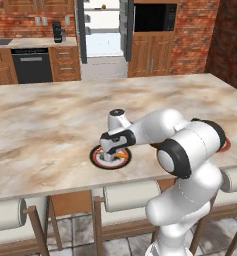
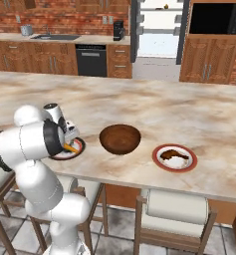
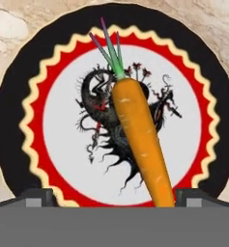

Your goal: Pick the chicken drumstick and carrot from their plates and place them in the bowl. Then put the bowl in the fridge.

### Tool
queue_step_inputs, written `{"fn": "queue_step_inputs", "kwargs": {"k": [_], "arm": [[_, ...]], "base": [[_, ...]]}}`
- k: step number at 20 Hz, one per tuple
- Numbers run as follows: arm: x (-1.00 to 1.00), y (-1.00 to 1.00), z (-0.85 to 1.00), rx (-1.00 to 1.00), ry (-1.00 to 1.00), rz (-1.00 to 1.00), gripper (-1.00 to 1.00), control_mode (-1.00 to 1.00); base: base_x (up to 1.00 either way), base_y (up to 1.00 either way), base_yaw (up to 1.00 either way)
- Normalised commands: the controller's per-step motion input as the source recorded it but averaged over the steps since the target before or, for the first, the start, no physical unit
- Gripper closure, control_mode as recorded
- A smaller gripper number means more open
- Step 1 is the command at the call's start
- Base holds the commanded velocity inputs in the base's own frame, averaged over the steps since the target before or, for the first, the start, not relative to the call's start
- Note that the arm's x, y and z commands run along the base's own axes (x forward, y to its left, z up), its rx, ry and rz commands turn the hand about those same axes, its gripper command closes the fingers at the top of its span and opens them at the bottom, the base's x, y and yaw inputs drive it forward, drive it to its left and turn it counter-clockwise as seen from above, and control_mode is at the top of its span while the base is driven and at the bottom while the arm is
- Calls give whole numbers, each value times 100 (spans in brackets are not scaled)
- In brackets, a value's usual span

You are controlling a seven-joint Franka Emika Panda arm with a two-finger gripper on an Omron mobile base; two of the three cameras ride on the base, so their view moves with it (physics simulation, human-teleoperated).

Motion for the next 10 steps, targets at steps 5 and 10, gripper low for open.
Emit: {"fn": "queue_step_inputs", "kwargs": {"k": [5,10], "arm": [[25,6,-21,0,-1,-4,-100,-100],[30,5,-19,0,0,-1,-100,-100]], "base": [[0,0,0],[0,0,0]]}}
